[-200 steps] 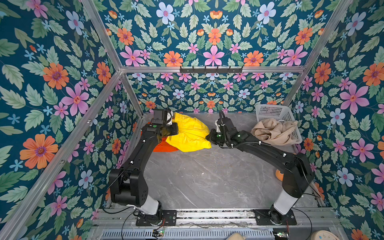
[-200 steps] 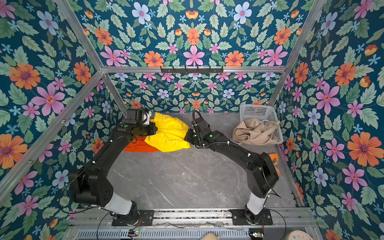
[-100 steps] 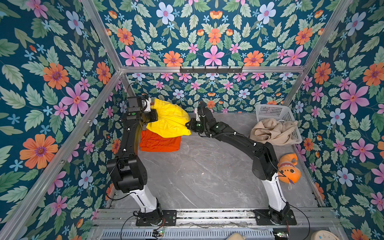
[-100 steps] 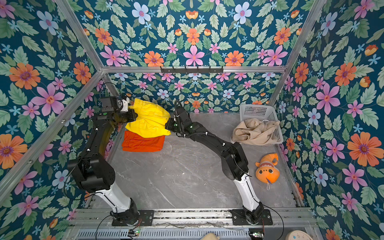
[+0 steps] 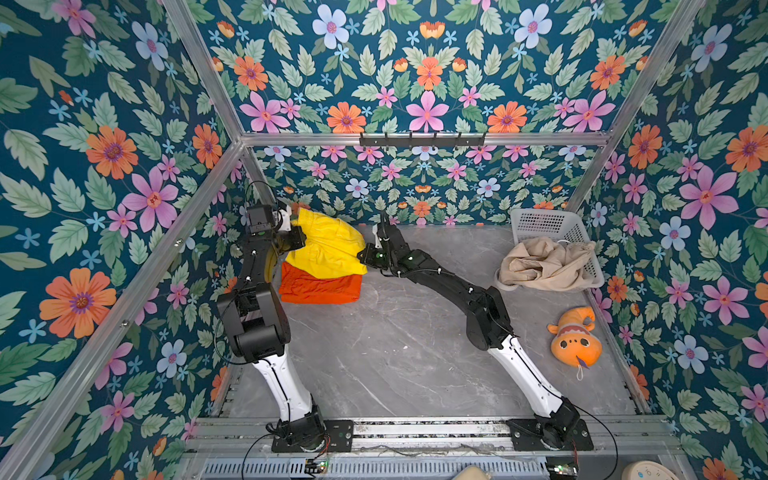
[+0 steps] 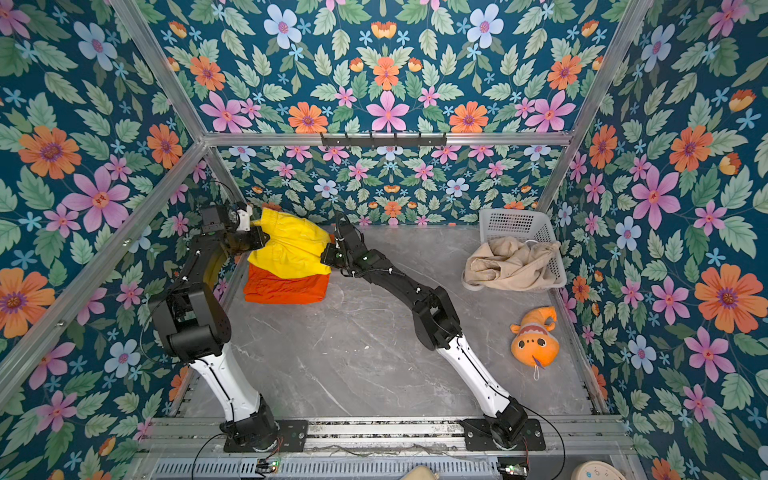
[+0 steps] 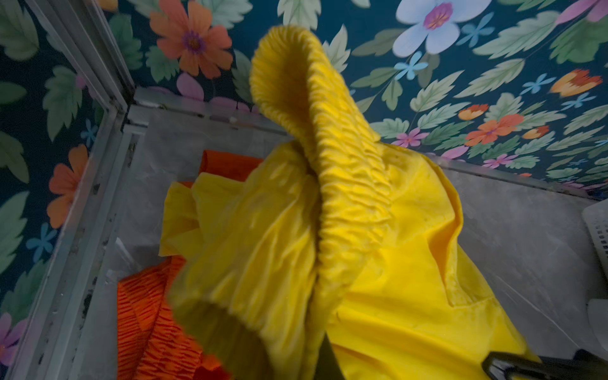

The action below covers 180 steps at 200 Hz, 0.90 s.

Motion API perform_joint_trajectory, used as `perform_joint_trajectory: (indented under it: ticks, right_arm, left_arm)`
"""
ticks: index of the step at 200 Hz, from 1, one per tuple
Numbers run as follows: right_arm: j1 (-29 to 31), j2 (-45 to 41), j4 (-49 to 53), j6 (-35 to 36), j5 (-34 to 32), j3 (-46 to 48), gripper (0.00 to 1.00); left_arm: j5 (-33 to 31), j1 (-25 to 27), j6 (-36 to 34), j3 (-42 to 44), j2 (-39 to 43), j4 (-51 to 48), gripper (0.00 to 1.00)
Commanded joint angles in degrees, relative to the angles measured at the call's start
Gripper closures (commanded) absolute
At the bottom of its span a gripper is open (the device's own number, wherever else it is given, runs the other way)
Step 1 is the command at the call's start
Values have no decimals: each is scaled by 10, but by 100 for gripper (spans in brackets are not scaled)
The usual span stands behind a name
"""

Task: Fold and stack the shorts
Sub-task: 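Carry the folded yellow shorts with the left gripper onto the orange shorts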

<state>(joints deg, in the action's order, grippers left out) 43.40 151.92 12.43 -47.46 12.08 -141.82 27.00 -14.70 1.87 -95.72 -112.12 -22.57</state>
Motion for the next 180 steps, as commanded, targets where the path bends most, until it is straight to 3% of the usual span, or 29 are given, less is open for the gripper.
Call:
perform_joint_trajectory:
  ticks: [1,97,133,141,154,180]
  right_arm:
    - [4,4,28,-24,18,16,100]
    - [18,-47,30,-120,56,87,100]
    - [18,22,71,-144,74,11,100]
    - [18,41,77,-153,82,-6,100]
    - [18,68,78,-165,95,-28,98]
    - [18,73,97,-160,91,-37,90]
  left_arm:
    - [-45,-9,12,19,-4,48,100]
    - [-105,-18,3,-167,-99,-163,100]
    - [-170,-18,-4,-237,-183,-235,99]
    - [-190,-19,-5,-236,-195,-235,95]
    - [-213,-19,-5,-235,-208,-235,82]
    - [-205,-18,1,-229,-191,-223,58]
